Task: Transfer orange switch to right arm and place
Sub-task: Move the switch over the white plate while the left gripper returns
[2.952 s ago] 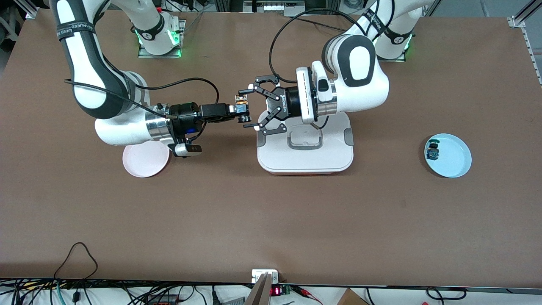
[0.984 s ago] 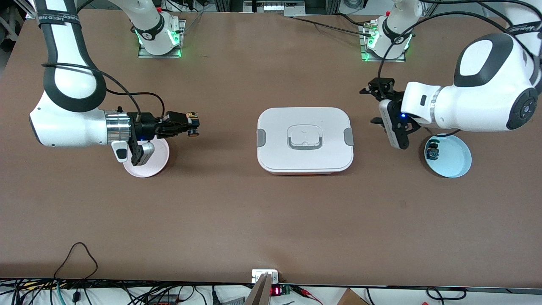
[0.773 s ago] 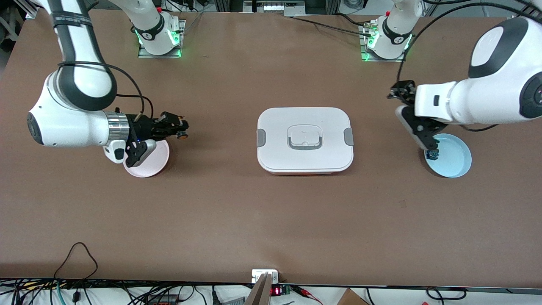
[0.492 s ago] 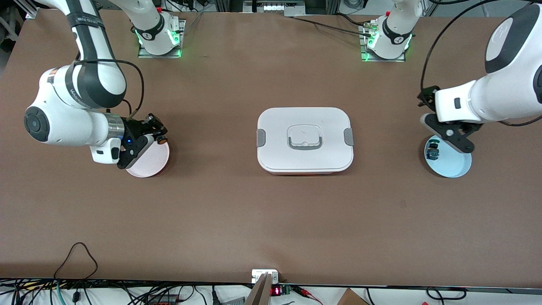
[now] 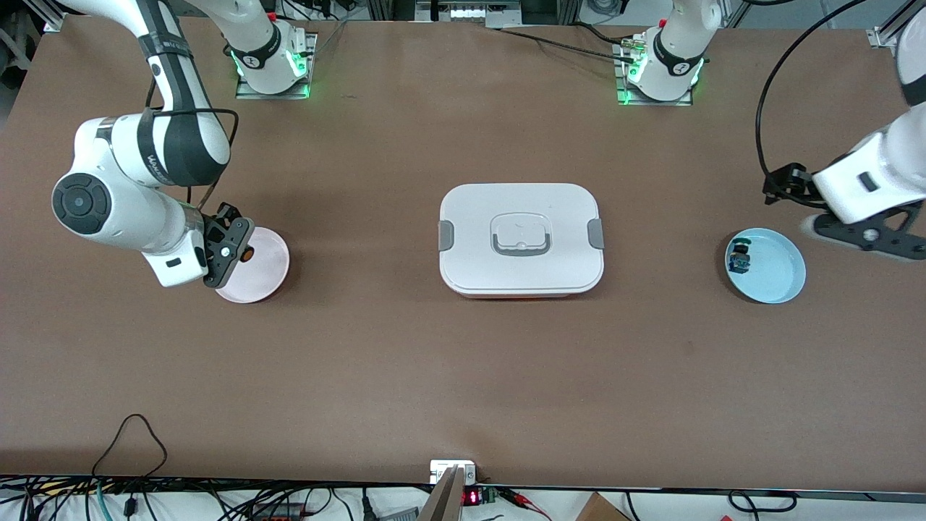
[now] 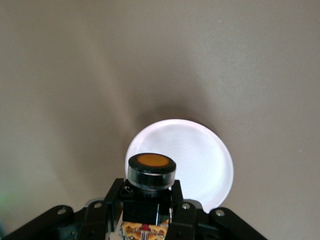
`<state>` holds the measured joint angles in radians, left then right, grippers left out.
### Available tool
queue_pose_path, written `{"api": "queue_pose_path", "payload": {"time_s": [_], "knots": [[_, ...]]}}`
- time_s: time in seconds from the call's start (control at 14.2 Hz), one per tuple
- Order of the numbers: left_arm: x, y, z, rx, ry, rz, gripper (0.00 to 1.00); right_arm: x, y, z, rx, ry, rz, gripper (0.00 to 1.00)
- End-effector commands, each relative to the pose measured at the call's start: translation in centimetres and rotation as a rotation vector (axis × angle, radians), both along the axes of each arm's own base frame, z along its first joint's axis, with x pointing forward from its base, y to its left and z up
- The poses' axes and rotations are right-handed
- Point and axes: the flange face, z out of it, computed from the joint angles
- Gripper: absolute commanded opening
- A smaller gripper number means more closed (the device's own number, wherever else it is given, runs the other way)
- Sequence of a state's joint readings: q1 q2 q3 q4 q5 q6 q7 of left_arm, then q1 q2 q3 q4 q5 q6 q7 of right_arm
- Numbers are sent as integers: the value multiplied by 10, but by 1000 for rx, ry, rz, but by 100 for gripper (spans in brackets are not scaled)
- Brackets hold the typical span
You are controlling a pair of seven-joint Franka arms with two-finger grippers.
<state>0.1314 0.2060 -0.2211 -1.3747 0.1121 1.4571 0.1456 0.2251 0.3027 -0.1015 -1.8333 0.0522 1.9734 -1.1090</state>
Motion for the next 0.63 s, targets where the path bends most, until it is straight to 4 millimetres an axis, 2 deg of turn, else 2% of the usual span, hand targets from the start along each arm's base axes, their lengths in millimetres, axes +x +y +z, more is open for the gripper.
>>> {"api": "queue_pose_path", "payload": {"time_s": [0.0, 0.14, 0.28, 0.56], "knots": [[-29, 15, 5, -7, -109, 96, 100, -16, -21, -24, 8, -55, 163, 0], [-39, 15, 0, -6, -122, 84, 100, -22, -31, -36, 4, -73, 193, 0], [-50, 8, -1, -10, -121, 70, 100, -28, -31, -46, 7, -62, 212, 0], [-46, 13, -4, -3, -106, 78, 100, -43, -35, -75, -8, -105, 266, 0]]}}
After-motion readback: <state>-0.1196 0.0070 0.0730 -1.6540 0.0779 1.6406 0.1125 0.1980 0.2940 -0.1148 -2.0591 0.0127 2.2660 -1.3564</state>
